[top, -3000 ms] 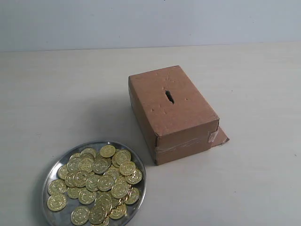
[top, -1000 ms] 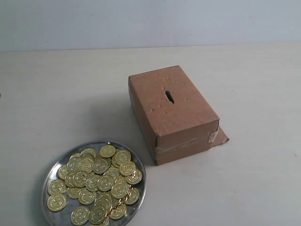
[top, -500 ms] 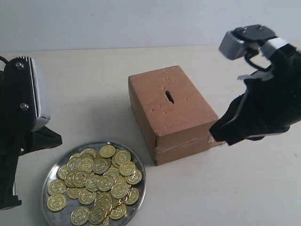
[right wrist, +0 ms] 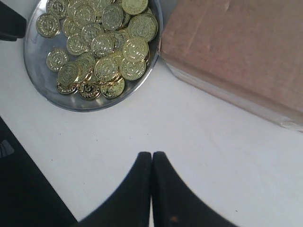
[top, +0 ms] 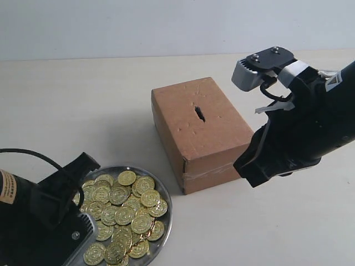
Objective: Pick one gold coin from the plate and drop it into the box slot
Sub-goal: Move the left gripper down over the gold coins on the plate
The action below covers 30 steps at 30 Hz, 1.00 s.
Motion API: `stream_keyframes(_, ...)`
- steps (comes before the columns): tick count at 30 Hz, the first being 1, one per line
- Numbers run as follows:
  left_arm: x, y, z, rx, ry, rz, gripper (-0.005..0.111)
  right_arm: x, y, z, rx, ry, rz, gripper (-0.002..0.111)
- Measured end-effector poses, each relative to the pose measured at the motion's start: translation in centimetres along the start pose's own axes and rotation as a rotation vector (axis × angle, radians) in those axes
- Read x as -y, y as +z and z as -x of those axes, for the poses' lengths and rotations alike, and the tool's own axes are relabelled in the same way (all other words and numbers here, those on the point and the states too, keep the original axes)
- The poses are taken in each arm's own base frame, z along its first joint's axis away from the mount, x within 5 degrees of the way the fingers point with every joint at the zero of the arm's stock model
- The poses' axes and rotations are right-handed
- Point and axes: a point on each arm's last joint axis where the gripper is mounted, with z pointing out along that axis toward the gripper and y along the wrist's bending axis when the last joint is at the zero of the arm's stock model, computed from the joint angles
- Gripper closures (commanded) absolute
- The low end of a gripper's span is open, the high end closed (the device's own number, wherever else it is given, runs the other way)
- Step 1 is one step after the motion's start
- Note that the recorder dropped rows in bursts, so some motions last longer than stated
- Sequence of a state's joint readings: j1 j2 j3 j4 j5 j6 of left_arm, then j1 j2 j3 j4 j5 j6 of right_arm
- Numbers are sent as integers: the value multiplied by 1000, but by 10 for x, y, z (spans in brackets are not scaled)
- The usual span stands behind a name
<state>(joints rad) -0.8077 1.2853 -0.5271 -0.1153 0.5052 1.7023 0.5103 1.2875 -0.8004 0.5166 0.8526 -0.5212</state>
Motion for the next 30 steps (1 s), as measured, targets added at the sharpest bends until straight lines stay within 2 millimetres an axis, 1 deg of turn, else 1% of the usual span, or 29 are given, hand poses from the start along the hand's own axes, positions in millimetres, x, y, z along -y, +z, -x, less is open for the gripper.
stream_keyframes(2,-2,3,0,-1,34,7,44,0,0,0,1,1,1,108)
stream_keyframes(3,-2,3,0,1,46,9,42,0,0,0,1,1,1,108)
stream_keyframes(7,-3,3,1,7,145,21,47,0,0,0,1,1,1,108)
stream_keyframes(11,-5,3,2,13,282,49,47,0,0,0,1,1,1,108)
stream_keyframes(14,-7,5,2,7,324,65,47,0,0,0,1,1,1,108)
stream_keyframes(19,-5,23,5,27,351,-7,47,0,0,0,3,1,0,108)
stream_keyframes(22,-3,34,12,47,383,-50,47,0,0,0,4,3,1,108)
stream_keyframes(25,-7,43,18,60,407,-74,47,-1,0,1,9,9,7,108)
stream_keyframes(30,-17,53,19,56,441,-98,47,-1,0,1,11,12,9,108)
